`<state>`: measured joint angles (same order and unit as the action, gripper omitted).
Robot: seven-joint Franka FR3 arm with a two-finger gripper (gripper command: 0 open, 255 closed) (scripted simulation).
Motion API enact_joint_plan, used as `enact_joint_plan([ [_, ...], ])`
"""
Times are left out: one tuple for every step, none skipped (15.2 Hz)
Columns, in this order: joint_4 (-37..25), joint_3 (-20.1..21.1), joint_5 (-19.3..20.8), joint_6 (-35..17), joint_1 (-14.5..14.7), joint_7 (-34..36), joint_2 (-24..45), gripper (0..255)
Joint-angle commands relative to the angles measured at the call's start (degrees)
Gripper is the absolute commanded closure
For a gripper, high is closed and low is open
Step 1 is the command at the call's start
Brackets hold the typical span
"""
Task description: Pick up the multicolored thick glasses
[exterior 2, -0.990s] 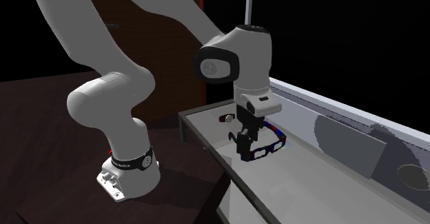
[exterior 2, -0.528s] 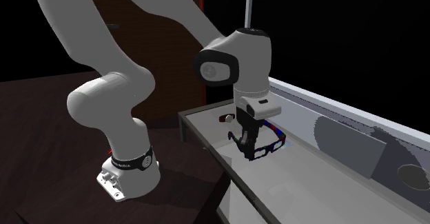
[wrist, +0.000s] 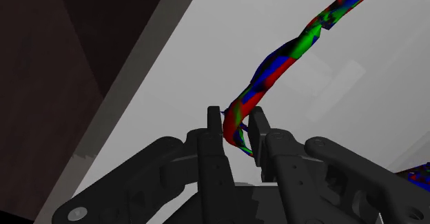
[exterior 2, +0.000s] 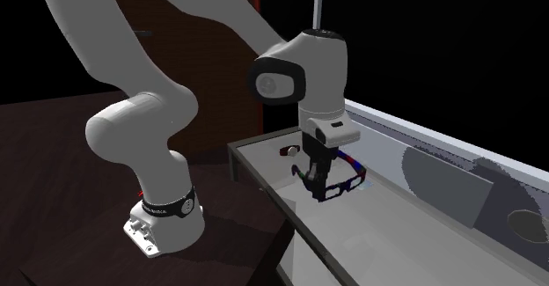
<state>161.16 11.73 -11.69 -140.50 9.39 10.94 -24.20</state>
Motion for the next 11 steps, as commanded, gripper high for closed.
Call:
enact_joint_plan([
  [-0.7,-0.1,0.1,2.2,0.0,0.2,-1.5,255],
  [-1.0,-0.2,0.2,3.2,0.0,0.2,-2.2,255],
  [-1.4,-0.3,0.3,4.3,0.0,0.3,-2.9,255],
  [-1.7,-0.4,0.4,5.3,-0.1,0.3,-3.5,255],
  [-2.1,-0.5,0.5,6.3,-0.1,0.4,-4.2,255],
  [-2.6,-0.5,0.6,7.3,-0.1,0.4,-4.8,255],
  [-3.0,-0.6,0.7,8.3,-0.1,0.5,-5.4,255],
  [-3.4,-0.7,0.8,9.3,-0.2,0.5,-5.9,255],
  [-3.9,-0.8,0.9,10.3,-0.2,0.6,-6.4,255],
  [-4.3,-0.9,0.9,11.3,-0.2,0.6,-7.0,255],
  [-4.8,-1.0,1.0,12.2,-0.2,0.7,-7.5,255],
])
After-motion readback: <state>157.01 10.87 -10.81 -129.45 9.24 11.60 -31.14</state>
